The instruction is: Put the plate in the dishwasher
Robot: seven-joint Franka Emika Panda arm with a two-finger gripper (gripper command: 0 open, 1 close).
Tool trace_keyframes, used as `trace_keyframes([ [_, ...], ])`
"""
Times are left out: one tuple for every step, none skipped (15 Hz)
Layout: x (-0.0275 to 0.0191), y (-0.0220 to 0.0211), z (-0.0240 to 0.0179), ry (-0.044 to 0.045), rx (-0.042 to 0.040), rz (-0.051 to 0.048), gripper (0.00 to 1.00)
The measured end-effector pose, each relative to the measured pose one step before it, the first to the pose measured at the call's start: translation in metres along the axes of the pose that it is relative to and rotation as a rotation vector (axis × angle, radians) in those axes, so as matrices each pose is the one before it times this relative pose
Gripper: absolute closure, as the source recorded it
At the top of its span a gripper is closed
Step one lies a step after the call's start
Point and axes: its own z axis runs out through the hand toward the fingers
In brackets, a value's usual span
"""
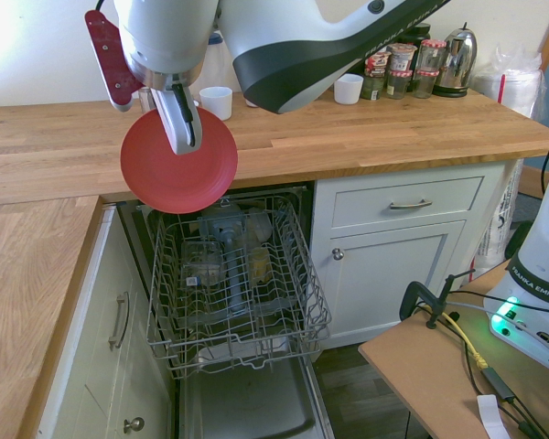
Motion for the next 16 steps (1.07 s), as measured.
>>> trace_keyframes([
  [-0.00449, -0.00187, -0.00267, 0.00845, 0.00472, -0.02519, 1.0],
  [-0.00528, -0.00037, -0.00212, 0.00114, -0.00592, -0.0157, 1.0],
  [-0.00363, 0.00163, -0.00234, -0.00273, -0.01319, -0.00475, 1.0],
  [-0.0018, 0.00326, -0.00223, -0.00704, -0.01909, 0.00611, 1.0],
  [-0.00062, 0.00254, -0.0013, -0.00675, -0.01512, 0.01331, 1.0],
  [-0.00027, 0.00147, -0.00122, -0.00234, -0.01097, 0.01599, 1.0],
  [-0.00036, 0.00007, -0.00032, -0.00067, -0.00688, 0.01618, 1.0],
  [-0.00009, 0.00002, -0.00002, -0.00025, -0.0012, 0.01886, 1.0],
  [0.00001, 0.00066, 0.00087, -0.00159, -0.00117, 0.02482, 1.0],
  [0.00012, 0.00236, 0.00321, -0.00419, -0.00442, 0.03228, 1.0],
  [-0.00067, 0.00031, 0.00133, -0.00256, -0.00187, 0.00508, 1.0],
  [-0.00218, 0.00081, 0.00412, -0.00746, -0.00687, 0.01393, 1.0],
  [-0.00489, -0.00017, 0.00647, -0.01051, -0.00864, 0.02534, 1.0],
  [-0.00851, -0.00238, 0.0085, -0.00894, -0.01214, 0.02505, 1.0],
  [-0.00986, -0.00412, 0.00734, -0.00685, -0.0103, 0.02033, 1.0],
  [-0.00942, -0.00561, 0.00552, -0.00345, -0.0061, 0.01949, 1.0],
])
